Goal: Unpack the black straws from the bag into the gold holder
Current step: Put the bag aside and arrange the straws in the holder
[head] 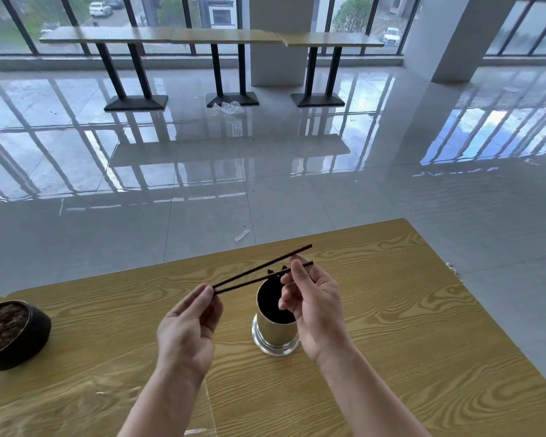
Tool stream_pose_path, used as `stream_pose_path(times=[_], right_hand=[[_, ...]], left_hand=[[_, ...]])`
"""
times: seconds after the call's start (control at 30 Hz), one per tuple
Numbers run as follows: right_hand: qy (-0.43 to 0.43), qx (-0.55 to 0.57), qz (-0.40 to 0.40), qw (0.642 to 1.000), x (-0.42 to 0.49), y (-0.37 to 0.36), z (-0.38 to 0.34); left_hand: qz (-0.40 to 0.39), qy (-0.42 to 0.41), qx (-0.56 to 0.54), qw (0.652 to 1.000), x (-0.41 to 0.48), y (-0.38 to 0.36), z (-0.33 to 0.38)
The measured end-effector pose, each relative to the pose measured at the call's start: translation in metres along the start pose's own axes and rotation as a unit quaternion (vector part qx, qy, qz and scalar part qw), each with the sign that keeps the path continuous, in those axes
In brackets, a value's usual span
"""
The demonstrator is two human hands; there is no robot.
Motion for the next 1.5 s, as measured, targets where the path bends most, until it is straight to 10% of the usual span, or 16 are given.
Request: stream_pose_path(times=[0.3, 0.5, 1.13, 1.5], right_hand=[[0.045, -0.103, -0.012, 0.994, 0.013, 0.007, -0.030], [0.238, -0.382, -0.052, 0.892, 0.011, 0.007, -0.077], [0.162, -0.685, -0.070, 0.707, 0.024, 0.016, 0.026], [0.294, -0.570, -0.006, 0.767, 0.000, 0.051, -0.007]], left_hand=[[-0.089, 0.064, 0.032, 0.993, -0.006, 0.005, -0.040], [-0.072, 0.013, 0.185, 0.980, -0.008, 0.010, -0.051], [-0.049, -0.336, 0.579, 0.741, -0.001, -0.052, -0.032], [-0.025, -0.402, 0.638, 0.656, 0.010, -0.073, -0.032]])
Point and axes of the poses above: each hand's wrist, its own x-axis towards the middle knuckle, its own y-axis out of the back of the hand, z = x × y, the point moved 5 cm from there along x, towards the middle knuckle, and after that the axes turned 15 degrees about x, right-handed, at the moved point
